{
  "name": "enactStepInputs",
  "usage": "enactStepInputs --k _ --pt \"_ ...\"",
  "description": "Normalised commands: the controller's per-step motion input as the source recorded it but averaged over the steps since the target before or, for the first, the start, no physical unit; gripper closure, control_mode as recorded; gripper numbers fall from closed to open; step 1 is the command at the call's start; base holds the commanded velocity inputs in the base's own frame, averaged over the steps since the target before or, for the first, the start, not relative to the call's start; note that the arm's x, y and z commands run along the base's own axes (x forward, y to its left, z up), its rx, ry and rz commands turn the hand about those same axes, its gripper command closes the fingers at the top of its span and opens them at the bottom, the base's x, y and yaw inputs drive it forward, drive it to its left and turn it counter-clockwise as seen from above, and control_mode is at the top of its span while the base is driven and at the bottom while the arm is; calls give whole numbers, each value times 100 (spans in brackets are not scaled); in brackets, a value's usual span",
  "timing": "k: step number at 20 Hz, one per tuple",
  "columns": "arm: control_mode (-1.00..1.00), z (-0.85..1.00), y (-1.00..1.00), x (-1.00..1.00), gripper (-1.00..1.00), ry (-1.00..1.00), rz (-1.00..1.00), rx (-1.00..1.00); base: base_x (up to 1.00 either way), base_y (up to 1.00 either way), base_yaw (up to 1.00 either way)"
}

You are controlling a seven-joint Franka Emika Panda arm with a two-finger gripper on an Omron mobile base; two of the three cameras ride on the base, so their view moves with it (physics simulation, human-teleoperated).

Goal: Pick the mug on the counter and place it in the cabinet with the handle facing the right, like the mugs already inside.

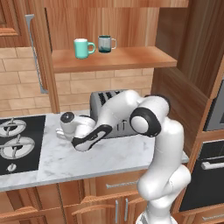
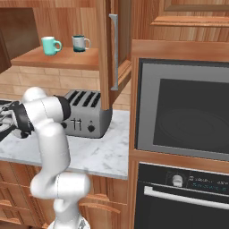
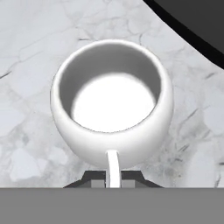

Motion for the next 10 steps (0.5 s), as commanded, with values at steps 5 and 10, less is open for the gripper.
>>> enactStepInputs --k 5,10 --pt "-100 22 0 -29 100 -9 0 0 0 0 0" --pt "-100 44 -2 -35 100 -11 0 0 0 0 0"
